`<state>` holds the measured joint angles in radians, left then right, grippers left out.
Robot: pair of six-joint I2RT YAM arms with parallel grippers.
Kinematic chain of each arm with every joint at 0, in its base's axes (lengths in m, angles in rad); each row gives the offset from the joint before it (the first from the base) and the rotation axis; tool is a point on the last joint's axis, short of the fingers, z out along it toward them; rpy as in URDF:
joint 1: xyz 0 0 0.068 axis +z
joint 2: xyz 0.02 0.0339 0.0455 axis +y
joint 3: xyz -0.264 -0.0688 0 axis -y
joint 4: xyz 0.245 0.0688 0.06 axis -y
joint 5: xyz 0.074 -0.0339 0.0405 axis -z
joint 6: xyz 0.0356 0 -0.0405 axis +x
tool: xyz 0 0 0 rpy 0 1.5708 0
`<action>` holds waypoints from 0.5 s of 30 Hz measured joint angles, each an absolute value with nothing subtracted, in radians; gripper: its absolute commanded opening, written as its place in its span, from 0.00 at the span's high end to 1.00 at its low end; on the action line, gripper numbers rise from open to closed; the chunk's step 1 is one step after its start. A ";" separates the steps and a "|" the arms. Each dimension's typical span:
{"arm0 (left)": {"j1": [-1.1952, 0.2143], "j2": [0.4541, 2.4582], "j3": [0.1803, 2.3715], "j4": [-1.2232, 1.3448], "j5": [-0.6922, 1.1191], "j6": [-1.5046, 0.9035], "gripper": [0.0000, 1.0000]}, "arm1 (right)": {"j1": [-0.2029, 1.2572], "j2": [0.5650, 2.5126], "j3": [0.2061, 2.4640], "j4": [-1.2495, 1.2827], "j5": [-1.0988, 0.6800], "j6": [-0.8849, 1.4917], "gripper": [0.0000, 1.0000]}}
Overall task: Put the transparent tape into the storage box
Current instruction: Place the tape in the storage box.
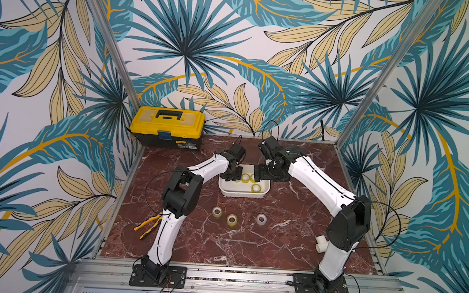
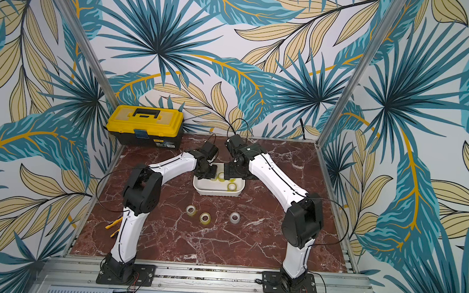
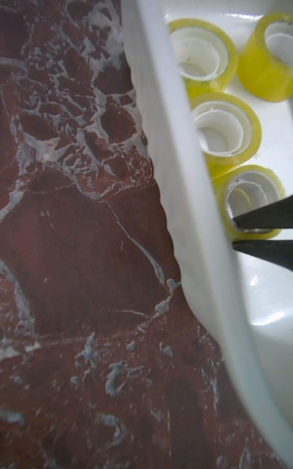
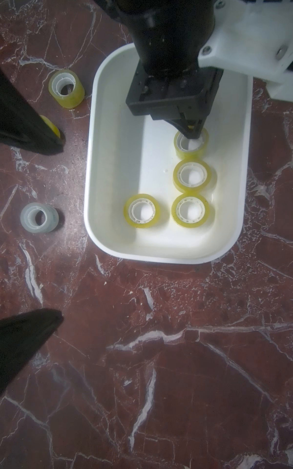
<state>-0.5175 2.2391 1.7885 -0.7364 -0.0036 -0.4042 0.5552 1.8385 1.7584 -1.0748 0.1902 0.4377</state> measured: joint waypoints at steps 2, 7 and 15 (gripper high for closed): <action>-0.517 2.239 1.789 -0.733 -0.002 -0.410 0.79 | 0.555 1.839 1.758 -1.075 0.190 0.437 0.00; -0.517 2.239 1.789 -0.729 -0.001 -0.415 0.59 | 0.554 1.839 1.758 -1.075 0.186 0.438 0.00; -0.517 2.234 1.788 -0.723 -0.009 -0.419 0.50 | 0.552 1.838 1.749 -1.073 0.183 0.437 0.00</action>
